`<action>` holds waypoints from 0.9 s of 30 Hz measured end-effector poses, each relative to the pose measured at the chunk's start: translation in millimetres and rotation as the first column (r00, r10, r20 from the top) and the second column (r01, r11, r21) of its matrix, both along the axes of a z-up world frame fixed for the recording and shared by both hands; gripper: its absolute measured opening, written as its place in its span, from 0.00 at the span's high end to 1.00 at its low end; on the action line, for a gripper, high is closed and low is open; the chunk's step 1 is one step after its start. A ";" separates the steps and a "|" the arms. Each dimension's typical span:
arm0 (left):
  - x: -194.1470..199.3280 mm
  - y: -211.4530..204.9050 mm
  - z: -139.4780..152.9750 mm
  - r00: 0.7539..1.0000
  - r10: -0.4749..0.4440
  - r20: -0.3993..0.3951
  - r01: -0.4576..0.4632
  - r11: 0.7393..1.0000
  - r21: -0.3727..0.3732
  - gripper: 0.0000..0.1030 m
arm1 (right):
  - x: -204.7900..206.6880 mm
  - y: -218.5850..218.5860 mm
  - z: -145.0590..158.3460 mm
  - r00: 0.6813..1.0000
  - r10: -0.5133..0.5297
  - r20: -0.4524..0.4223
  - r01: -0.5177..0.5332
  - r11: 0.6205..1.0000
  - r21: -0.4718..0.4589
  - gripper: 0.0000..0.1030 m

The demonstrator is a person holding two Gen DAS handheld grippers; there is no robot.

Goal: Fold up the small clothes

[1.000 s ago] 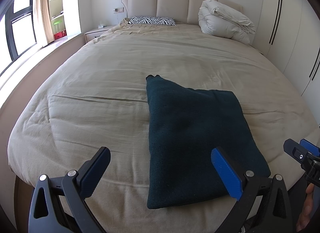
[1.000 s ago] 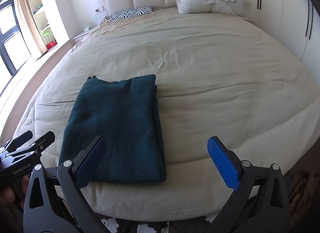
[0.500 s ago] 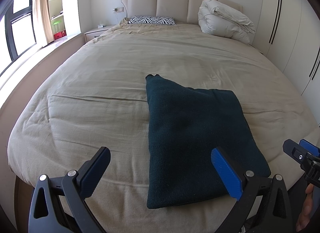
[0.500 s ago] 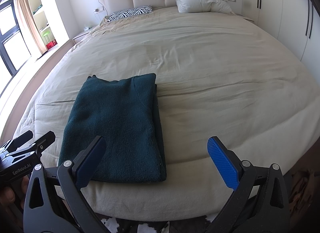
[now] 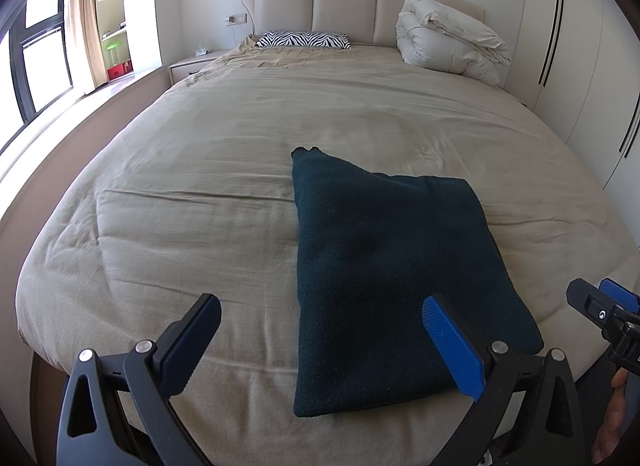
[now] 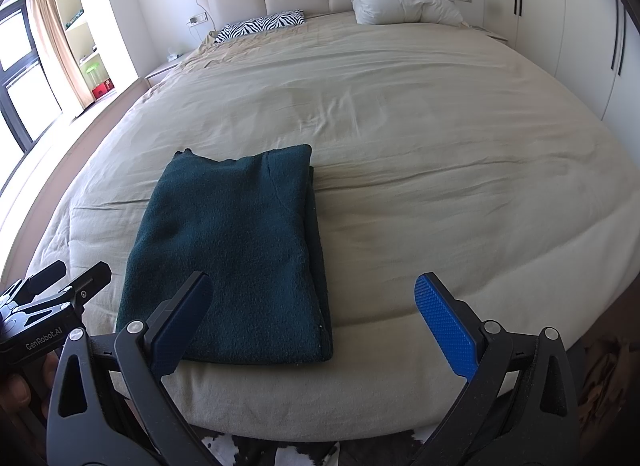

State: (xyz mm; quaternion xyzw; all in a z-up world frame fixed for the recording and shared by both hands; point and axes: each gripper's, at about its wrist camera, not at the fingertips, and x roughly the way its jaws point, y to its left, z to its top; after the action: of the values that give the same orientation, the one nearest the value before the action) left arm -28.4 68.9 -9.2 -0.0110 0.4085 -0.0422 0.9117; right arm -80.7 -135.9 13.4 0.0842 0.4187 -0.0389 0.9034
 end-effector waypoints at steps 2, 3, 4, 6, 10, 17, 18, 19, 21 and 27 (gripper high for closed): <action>-0.1 0.2 0.0 1.000 0.000 0.000 0.000 1.000 0.001 0.00 | 0.0 0.0 0.1 1.000 -0.001 0.000 0.001 1.000 0.000 0.00; -0.1 0.2 0.1 1.000 0.000 0.000 0.000 1.000 0.001 0.00 | 0.6 -0.3 0.8 1.000 -0.001 0.000 0.001 1.000 0.000 0.00; 0.0 0.3 0.1 1.000 0.000 0.000 0.000 1.000 0.001 0.00 | 0.4 -0.2 0.7 1.000 -0.001 0.000 0.001 1.000 0.000 0.00; 0.0 0.3 0.1 1.000 0.000 -0.001 0.000 1.000 0.001 0.00 | 0.3 -0.4 0.5 1.000 -0.001 0.001 0.001 1.000 0.000 0.00; 0.9 1.1 0.3 1.000 -0.001 -0.001 0.001 1.000 0.001 0.00 | 0.8 -1.0 1.0 1.000 0.000 0.000 0.000 1.000 0.000 0.00; 1.7 2.1 0.3 1.000 -0.002 -0.004 0.002 1.000 0.001 0.00 | 0.5 -1.3 0.4 1.000 0.001 0.000 -0.001 1.000 0.000 0.00; 1.7 2.1 0.3 1.000 -0.001 -0.004 0.001 1.000 0.001 0.00 | 0.8 -1.4 0.7 1.000 0.000 0.000 0.000 1.000 0.000 0.00; 1.9 3.0 0.5 1.000 -0.001 -0.004 0.001 1.000 0.001 0.00 | 1.1 -1.6 1.1 1.000 0.000 -0.001 0.000 1.000 0.001 0.00; 1.8 2.9 0.6 1.000 -0.001 -0.004 0.001 1.000 0.001 0.00 | 0.8 -1.6 0.7 1.000 0.000 -0.002 0.000 1.000 0.002 0.00; 3.0 6.0 -0.6 1.000 0.002 -0.007 -0.002 1.000 0.003 0.00 | 0.2 -1.0 0.0 1.000 -0.001 -0.002 0.001 1.000 0.002 0.00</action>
State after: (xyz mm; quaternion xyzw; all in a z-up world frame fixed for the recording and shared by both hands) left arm -25.4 74.8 -9.8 -0.0103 0.4117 -0.0409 0.9103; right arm -80.5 -136.9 13.5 0.0852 0.4196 -0.0388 0.9028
